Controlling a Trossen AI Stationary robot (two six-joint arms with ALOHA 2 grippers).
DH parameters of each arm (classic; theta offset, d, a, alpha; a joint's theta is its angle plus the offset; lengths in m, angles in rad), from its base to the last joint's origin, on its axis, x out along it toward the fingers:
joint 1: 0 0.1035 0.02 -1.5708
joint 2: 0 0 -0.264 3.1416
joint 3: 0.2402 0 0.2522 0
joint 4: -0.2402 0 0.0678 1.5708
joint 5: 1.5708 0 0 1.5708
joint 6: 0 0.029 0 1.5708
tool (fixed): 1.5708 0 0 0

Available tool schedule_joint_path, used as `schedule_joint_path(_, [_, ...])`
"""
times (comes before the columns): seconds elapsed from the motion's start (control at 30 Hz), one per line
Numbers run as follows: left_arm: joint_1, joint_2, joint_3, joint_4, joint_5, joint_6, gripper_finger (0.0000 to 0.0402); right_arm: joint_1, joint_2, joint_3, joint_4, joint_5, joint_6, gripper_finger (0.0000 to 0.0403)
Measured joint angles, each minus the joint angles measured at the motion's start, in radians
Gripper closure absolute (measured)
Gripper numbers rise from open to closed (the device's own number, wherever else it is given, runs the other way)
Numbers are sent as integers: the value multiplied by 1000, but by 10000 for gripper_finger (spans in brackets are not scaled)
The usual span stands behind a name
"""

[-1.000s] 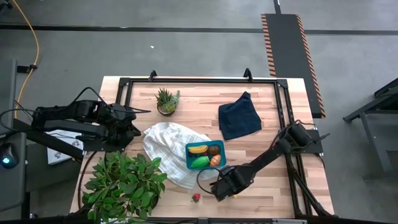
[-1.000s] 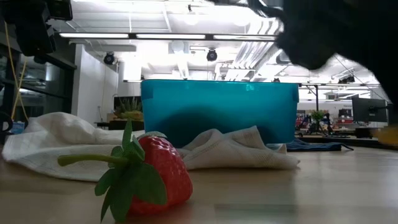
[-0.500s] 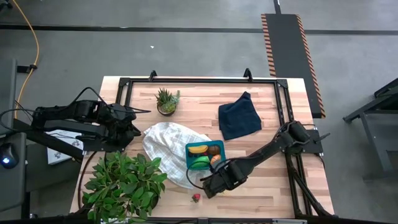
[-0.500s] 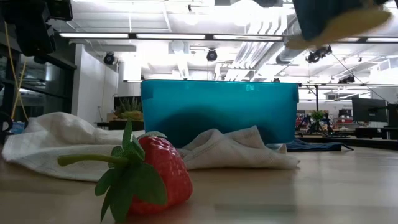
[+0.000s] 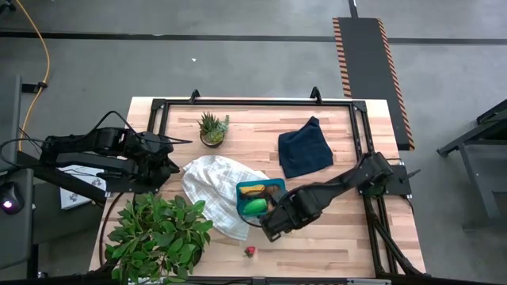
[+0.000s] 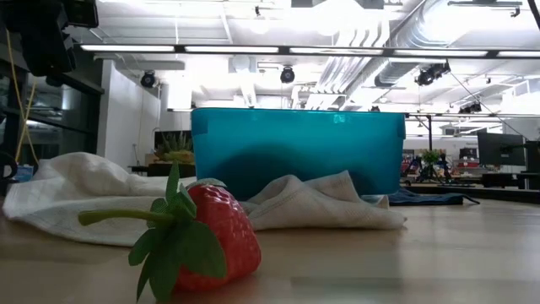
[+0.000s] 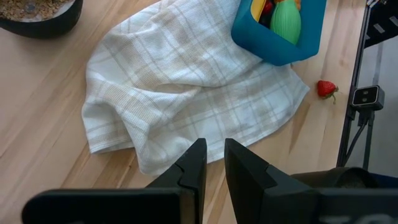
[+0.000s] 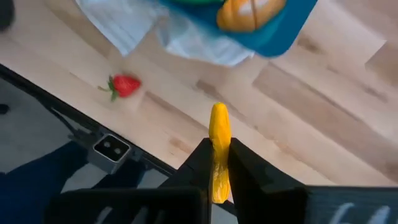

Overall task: Pick and placing Produce into tupperware
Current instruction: Put the yellow corn into the blue bin

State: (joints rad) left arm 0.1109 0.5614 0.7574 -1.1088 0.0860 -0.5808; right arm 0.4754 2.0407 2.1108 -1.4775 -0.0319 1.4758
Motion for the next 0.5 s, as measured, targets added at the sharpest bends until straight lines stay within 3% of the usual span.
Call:
schedule_joint_path(0.13, [0, 0, 0, 0, 0, 0, 355, -18, 0, 87, -90, 38, -19, 384])
schedule_joint_path(0.5, [0, 0, 0, 1, 0, 9, 355, -84, -9, 222, -94, 162, -186, 384])
